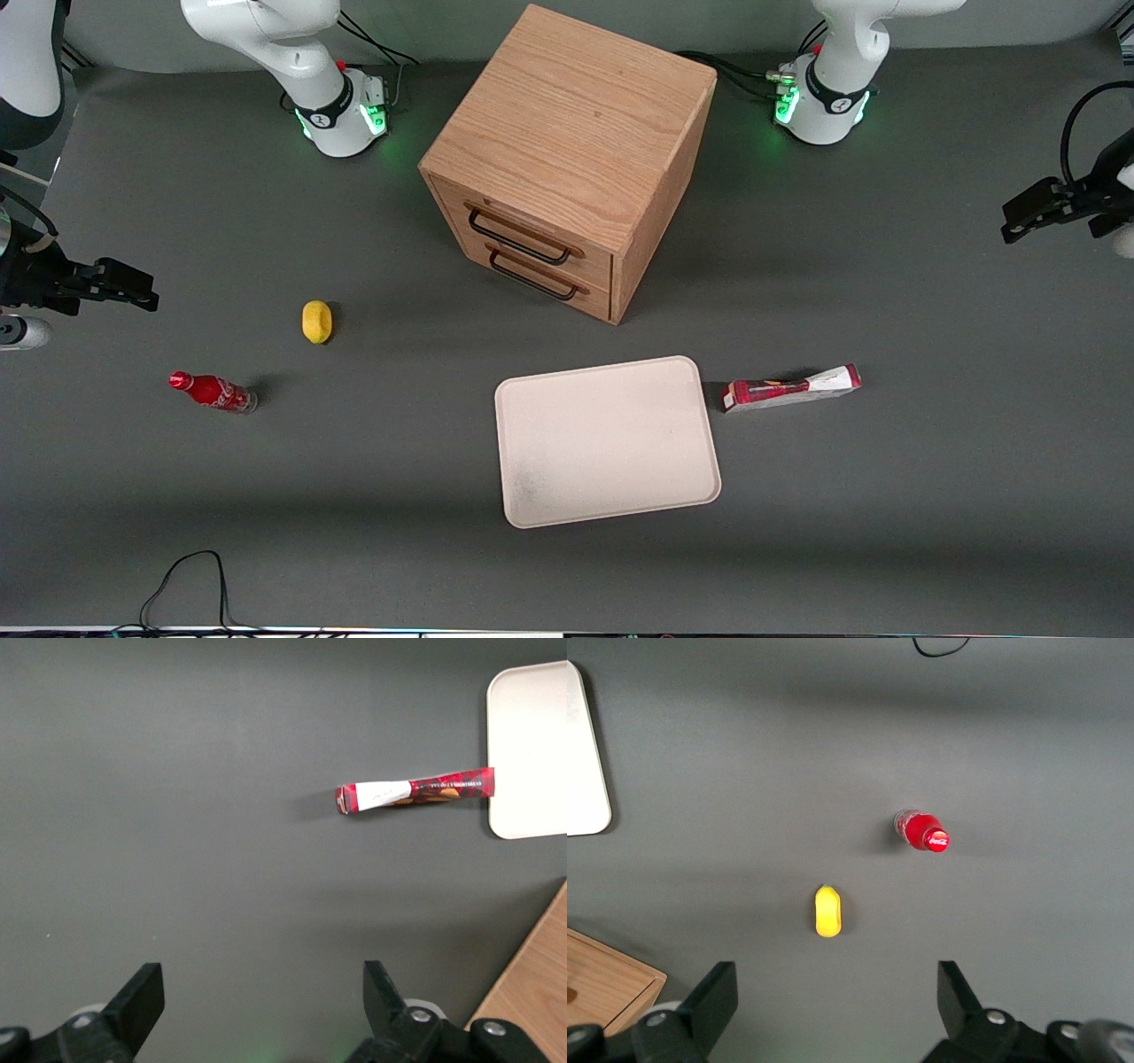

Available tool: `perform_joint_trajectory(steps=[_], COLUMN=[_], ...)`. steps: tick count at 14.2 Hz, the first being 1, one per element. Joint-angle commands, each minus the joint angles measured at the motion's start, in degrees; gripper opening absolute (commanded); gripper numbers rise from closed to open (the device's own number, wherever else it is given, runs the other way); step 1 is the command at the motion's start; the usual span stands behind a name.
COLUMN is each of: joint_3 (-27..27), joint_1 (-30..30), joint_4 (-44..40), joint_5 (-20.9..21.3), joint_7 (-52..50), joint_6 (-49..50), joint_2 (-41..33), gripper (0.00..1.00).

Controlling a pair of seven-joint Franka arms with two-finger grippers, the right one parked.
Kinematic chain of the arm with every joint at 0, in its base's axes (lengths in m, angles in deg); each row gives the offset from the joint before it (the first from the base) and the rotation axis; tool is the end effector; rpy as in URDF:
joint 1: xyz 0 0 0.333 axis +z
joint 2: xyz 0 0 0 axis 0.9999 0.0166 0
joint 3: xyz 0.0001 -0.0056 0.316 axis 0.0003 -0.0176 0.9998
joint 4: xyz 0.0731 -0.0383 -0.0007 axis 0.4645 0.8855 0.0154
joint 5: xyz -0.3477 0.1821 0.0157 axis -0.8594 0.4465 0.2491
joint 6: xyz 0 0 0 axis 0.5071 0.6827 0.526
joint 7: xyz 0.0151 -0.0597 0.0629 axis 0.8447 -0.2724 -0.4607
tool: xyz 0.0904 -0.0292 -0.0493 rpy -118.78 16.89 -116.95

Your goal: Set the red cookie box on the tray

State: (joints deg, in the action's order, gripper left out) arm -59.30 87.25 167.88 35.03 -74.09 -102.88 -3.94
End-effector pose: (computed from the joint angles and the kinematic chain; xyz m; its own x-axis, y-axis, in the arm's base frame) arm 0.5333 0.0090 0.6332 0.9991 0.0304 -0.0298 0.0289 -0.9982 -0.0520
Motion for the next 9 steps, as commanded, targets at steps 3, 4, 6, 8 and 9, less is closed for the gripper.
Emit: perform_joint_trajectory(steps=[3,4,6,8,9], joint_3=[0.04,0.04,0.04,0.04,0.04], joint_1=[0.56,0.65,0.74,0.74,0.83], joint_4=[-7.62,-7.62,-7.71,-7.8,-7.71], joint_5=[1.0,1.26,1.53,1.35,1.27], joint_7=[2.3,2.13,2.47,2.48,2.39], joint_6=[4.84,4.93,4.75,4.31,4.4], joint_2=[5.04,5.04,5.13,5.22,5.22], gripper=[1.0,1.0,1.0,1.0,1.0])
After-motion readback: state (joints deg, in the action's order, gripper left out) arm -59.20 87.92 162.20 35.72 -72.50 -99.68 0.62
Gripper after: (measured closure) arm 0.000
